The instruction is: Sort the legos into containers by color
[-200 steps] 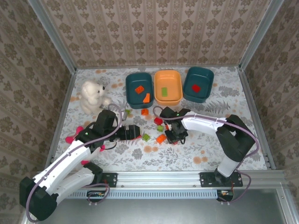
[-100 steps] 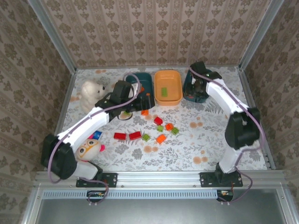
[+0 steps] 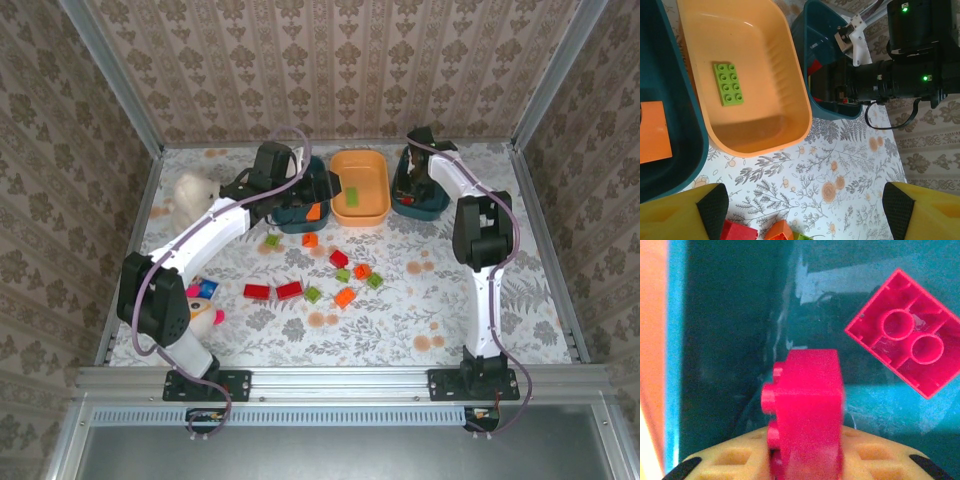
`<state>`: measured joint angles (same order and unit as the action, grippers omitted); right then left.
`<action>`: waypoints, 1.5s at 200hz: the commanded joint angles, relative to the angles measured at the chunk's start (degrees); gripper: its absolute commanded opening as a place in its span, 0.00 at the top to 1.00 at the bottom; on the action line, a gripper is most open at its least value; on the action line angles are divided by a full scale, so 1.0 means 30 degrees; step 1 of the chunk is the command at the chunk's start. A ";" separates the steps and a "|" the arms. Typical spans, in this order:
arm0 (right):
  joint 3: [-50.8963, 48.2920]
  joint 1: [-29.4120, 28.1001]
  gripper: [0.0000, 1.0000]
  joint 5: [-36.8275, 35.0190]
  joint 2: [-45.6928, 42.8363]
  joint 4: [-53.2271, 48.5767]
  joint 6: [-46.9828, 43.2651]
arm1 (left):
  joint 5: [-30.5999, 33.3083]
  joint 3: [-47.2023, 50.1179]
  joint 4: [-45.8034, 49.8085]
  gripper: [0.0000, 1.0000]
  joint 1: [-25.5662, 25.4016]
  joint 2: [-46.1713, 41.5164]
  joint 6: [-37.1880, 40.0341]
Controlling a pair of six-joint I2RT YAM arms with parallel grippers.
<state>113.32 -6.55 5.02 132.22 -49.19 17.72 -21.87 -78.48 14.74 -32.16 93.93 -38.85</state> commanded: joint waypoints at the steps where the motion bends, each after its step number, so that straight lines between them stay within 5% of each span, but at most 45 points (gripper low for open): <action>1: 0.0883 0.0080 0.57 0.0556 0.0059 -0.1004 -0.0220 | -0.0095 -0.0149 0.0693 0.16 0.0115 -0.0032 -0.0172; 33: 0.1017 0.0080 0.41 0.0109 -0.1398 -0.1098 -0.0192 | 0.0362 0.0767 0.1418 0.16 0.0108 -0.0924 -0.0017; 65: -0.0708 -0.0323 0.39 -0.0371 -0.5202 0.0835 0.0474 | 0.1706 0.1759 0.3438 0.16 0.0086 -0.2504 0.0350; 133: -1.7772 -0.4901 0.30 0.2403 -1.7920 1.7430 0.2363 | 0.4702 0.6607 0.7140 0.19 0.0114 -0.6957 0.0349; 189: -2.4850 -0.9078 0.25 0.4469 -2.3936 1.7985 0.3380 | 0.5675 0.9667 0.7449 0.21 0.0316 -0.8341 0.0409; 236: -2.7207 -1.0473 0.24 0.3815 -2.5583 1.7132 0.3177 | 0.6330 0.8968 0.6903 0.23 0.0436 -0.5969 0.2236; 300: -2.6079 -1.0744 0.24 0.3415 -2.3785 1.8220 0.3645 | 0.8047 0.6191 0.4755 0.21 0.1839 -0.1229 0.7348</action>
<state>32.49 -37.98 16.27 59.11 3.16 27.46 -0.12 -56.80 32.32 -29.08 87.29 -24.64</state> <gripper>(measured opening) 0.758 0.778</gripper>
